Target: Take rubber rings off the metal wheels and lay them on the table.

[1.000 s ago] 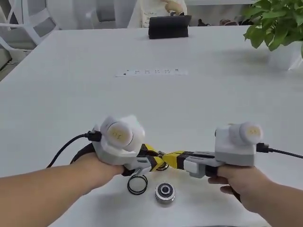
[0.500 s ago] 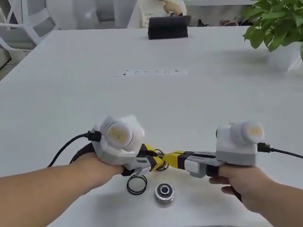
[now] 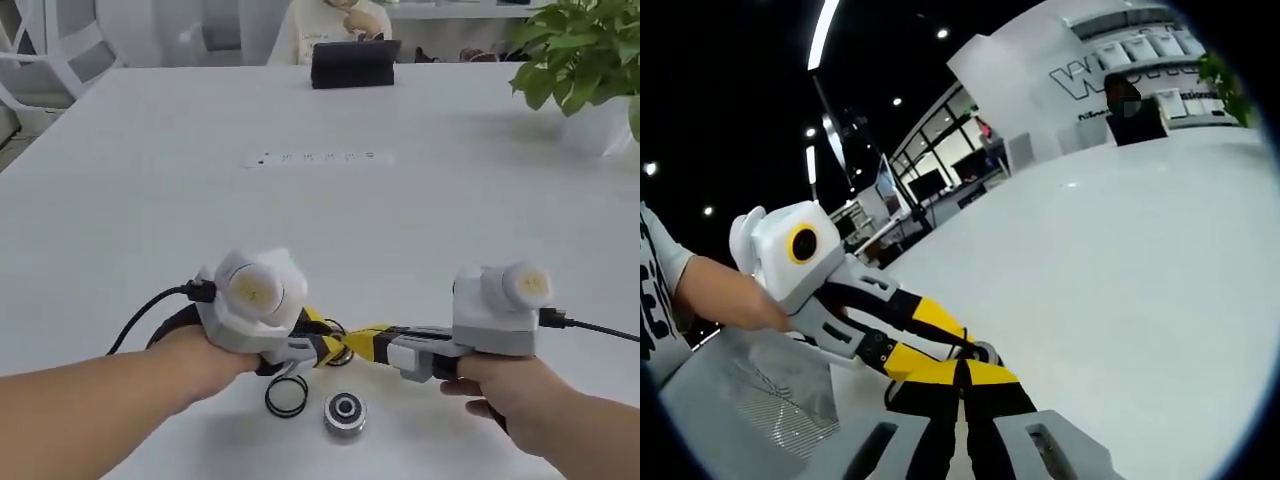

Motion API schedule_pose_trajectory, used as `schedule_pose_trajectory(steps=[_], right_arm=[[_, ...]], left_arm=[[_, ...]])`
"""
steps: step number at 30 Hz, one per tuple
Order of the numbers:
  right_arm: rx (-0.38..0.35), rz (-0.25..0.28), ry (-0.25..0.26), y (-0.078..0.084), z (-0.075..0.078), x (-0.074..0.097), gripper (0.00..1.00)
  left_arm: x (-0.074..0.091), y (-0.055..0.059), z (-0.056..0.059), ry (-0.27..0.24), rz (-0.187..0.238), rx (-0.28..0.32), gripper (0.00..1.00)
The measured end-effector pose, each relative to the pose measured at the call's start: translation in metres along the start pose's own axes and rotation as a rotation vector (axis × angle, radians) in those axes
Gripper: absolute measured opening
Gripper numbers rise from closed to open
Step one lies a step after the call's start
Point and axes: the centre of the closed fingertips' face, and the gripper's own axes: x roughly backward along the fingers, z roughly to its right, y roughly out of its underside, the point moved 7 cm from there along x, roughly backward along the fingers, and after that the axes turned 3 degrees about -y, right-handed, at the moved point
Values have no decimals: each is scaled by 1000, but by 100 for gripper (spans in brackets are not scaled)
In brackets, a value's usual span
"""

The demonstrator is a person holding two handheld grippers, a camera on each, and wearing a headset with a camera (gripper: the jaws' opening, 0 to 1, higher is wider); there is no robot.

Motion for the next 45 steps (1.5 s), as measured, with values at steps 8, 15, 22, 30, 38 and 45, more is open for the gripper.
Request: schedule_pose_trajectory(steps=[8,15,22,30,38,45], right_arm=[[-12,15,-1,-2,0,2,0],[-16,26,-11,-5,-2,2,0],[-19,39,-21,-9,-5,4,0],[-17,48,-30,-13,-8,5,0],[-19,58,-41,-17,-12,5,0],[-20,62,-52,-20,-15,4,0]], left_arm=[[8,-3,0,14,16,8,13],[16,-5,1,29,28,8,23],[27,-7,0,32,44,6,26],[38,-10,1,39,66,8,33],[48,-13,1,42,88,18,38],[58,-13,1,40,103,28,43]])
